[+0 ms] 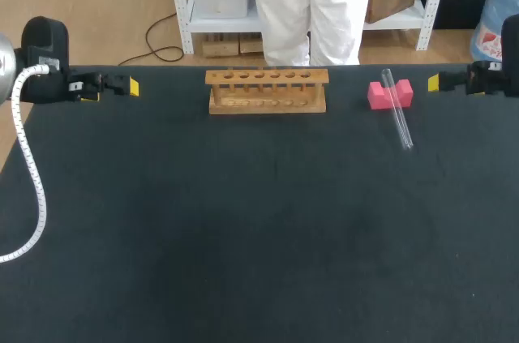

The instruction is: Grasp the test tube, adjust it, and insert it.

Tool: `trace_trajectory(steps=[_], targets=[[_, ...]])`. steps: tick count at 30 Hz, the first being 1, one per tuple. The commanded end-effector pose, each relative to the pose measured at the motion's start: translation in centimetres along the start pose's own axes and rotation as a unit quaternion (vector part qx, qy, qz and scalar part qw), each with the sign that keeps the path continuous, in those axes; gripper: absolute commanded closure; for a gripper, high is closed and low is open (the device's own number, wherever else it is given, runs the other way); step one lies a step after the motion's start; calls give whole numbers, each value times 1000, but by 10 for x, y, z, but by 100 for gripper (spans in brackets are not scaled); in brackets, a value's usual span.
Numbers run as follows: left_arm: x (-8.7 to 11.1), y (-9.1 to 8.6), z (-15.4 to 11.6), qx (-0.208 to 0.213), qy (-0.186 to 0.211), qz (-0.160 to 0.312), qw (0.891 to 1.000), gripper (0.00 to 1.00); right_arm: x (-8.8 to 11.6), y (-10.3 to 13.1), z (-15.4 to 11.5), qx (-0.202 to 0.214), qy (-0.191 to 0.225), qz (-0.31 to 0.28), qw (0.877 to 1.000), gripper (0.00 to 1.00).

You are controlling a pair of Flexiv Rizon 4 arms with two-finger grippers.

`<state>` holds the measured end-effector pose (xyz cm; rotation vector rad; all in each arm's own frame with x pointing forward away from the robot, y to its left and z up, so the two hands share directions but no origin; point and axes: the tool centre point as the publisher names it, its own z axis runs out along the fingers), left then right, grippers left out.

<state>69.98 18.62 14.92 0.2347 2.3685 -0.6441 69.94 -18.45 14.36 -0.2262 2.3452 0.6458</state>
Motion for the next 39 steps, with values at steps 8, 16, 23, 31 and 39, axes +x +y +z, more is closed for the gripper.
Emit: trace_trajectory(steps=[8, 16, 23, 31, 39], targets=[[-1, -2, 0, -4, 2, -1, 1000, 0, 0, 2, -1, 5, 0, 0, 1000, 0], [-6, 1, -1, 58, 9, 15, 998, 0, 0, 2, -1, 5, 0, 0, 1000, 0], [-17, 16, -5, 171, 30, 92, 980, 0, 0, 2, -1, 5, 0, 0, 1000, 0], [-31, 30, 3, 280, -3, 193, 941, 0, 0, 2, -1, 5, 0, 0, 1000, 0], [-37, 36, 31, 324, -37, 264, 908, 0, 0, 2, -1, 5, 0, 0, 1000, 0]])
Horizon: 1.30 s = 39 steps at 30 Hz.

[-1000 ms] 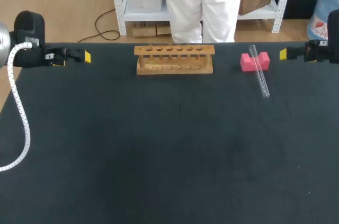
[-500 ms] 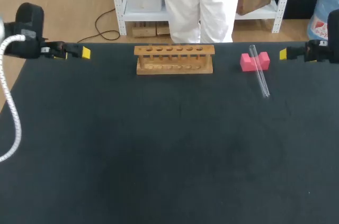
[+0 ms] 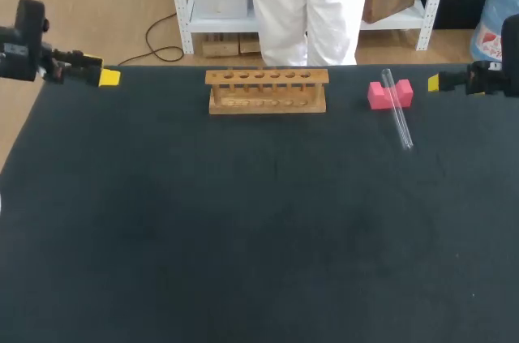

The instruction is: Grasp the test tube, adjust it, and insert it.

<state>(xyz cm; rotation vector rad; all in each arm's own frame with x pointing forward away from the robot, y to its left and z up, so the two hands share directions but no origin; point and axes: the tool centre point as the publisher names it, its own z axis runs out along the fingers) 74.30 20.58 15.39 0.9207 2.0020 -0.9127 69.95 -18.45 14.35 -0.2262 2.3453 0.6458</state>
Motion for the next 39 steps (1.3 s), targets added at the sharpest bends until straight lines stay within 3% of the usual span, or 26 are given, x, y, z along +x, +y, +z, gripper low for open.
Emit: trace_trajectory(steps=[1, 13, 28, 39], targets=[[5, 15, 18, 108, -36, 55, 992, 0, 0, 2, -1, 5, 0, 0, 1000, 0], [10, 24, 54, 126, -19, 113, 985, 0, 0, 2, -1, 5, 0, 0, 1000, 0], [17, 31, 88, 142, 12, 112, 983, 0, 0, 2, -1, 5, 0, 0, 1000, 0], [13, 33, 97, 143, 16, 122, 982, 0, 0, 2, -1, 5, 0, 0, 1000, 0]])
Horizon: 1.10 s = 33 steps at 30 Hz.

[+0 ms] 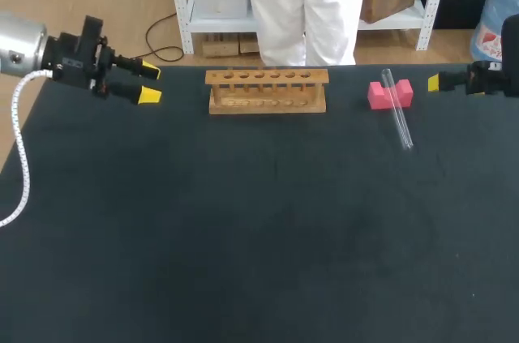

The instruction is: Grasp the test tube, adjust it, and insert it.

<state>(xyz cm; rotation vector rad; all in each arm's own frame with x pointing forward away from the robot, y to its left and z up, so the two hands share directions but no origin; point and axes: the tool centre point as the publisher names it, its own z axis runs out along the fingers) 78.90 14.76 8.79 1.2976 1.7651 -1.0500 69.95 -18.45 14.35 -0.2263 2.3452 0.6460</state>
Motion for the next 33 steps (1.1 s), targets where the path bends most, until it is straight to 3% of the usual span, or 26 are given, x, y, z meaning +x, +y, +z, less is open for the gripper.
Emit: trace_trajectory(steps=[1, 15, 22, 33], targets=[[-2, 5, 2, 10, 3, 1, 1000, 0, 0, 2, -1, 5, 0, 0, 1000, 0], [-2, 5, 2, 10, 3, 1, 1000, 0, 0, 2, -1, 5, 0, 0, 1000, 0], [-2, 5, 2, 10, 3, 1, 1000, 0, -5, -8, 18, 121, 28, -30, 992, 0], [-2, 5, 2, 10, 3, 1, 1000, 0, -11, -17, 62, 226, 40, -68, 971, 0]])
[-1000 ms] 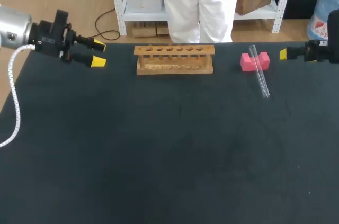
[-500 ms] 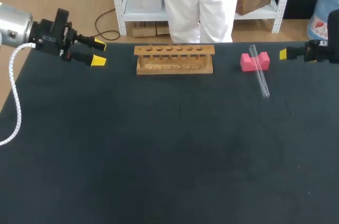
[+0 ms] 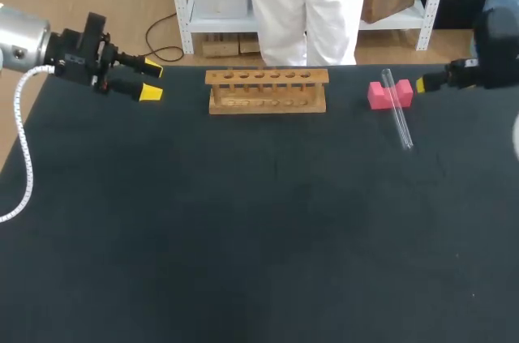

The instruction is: Grasp the test tube, adjust it, and insert it.

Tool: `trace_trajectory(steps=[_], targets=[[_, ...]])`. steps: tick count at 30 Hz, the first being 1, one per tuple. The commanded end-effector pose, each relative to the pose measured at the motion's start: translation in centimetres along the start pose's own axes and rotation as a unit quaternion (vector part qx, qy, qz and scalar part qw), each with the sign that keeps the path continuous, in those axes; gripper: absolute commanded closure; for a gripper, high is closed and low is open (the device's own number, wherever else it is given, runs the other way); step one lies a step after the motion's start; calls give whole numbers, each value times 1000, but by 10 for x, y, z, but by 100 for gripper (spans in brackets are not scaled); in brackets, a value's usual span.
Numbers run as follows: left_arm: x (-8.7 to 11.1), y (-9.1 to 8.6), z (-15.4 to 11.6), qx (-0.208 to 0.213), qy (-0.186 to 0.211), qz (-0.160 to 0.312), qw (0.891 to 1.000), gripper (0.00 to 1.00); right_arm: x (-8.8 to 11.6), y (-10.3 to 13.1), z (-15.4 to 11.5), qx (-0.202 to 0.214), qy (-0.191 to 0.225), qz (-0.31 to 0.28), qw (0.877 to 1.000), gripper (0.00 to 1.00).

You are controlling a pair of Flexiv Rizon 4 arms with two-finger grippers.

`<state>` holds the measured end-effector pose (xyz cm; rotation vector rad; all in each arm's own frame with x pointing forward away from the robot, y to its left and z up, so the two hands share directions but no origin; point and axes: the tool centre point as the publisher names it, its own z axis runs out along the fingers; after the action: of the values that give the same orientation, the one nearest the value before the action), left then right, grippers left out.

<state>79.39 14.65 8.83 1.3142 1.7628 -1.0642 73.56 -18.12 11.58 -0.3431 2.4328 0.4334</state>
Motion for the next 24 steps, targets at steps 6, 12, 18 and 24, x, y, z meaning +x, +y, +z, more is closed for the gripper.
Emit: trace_trajectory(steps=[6, 12, 18, 24], targets=[[0, 1, 0, 1, 0, 0, 1000, 0, -4, 6, 39, 203, -1, -17, 979, 0], [0, 1, 0, 1, 0, 0, 1000, 0, 0, 7, 53, 216, -7, -23, 976, 0], [0, 1, 0, 1, 0, 0, 1000, 0, 14, 7, 72, 213, -10, -18, 977, 0], [0, 1, 0, 1, 0, 0, 1000, 0, 22, 3, 88, 206, -17, -14, 978, 0]])
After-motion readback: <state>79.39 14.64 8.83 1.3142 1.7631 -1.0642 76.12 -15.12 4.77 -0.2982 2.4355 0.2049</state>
